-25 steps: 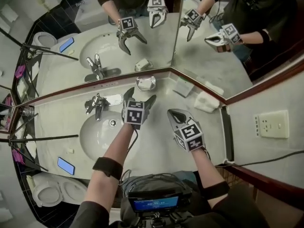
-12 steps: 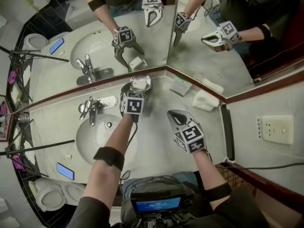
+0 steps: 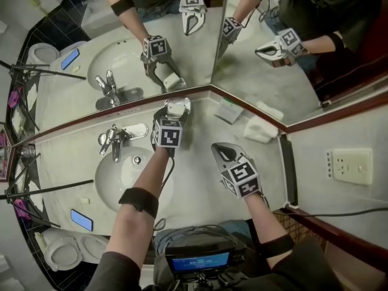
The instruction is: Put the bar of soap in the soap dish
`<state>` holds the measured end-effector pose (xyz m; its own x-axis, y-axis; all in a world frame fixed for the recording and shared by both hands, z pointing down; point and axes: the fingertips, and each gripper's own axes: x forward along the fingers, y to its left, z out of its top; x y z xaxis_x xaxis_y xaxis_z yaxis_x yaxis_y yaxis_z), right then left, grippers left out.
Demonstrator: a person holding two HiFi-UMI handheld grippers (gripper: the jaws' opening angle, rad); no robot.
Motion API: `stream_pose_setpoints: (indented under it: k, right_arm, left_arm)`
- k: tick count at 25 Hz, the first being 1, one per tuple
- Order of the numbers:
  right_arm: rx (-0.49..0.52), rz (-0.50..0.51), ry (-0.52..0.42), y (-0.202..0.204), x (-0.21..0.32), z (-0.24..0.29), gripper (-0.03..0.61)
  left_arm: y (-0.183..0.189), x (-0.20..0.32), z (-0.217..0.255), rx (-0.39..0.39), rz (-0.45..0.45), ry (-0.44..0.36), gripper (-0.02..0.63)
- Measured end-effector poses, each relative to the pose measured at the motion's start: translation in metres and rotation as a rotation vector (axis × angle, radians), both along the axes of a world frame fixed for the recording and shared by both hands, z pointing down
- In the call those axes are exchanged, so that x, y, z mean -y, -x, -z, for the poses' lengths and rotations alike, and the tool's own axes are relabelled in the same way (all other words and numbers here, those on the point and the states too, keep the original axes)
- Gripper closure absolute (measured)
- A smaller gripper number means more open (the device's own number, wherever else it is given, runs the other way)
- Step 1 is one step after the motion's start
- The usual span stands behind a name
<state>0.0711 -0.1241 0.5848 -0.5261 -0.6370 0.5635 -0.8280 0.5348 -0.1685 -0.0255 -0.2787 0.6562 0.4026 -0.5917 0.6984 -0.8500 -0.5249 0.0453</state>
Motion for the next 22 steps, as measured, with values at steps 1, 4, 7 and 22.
stream_pose_setpoints:
  k: [1, 4, 7, 22]
  right_arm:
    - [0.001, 0.001, 0.0, 0.001, -0.001, -0.001, 0.56]
    - [0.009, 0.009, -0.002, 0.005, -0.002, 0.0, 0.56]
    - [0.022, 0.019, -0.008, 0.013, -0.001, 0.007, 0.56]
    - [0.09, 0.13, -0.104, 0.072, -0.021, 0.073, 0.558]
  left_arm:
    - [0.001, -0.001, 0.003, 0.0, -0.001, -0.01, 0.291]
    - [0.005, -0.007, 0.015, -0.017, -0.001, -0.038, 0.291]
    - [0.011, -0.017, 0.039, -0.06, 0.002, -0.087, 0.291]
    - [0.076, -0.163, 0.159, -0.193, 0.141, -0.36, 0.291]
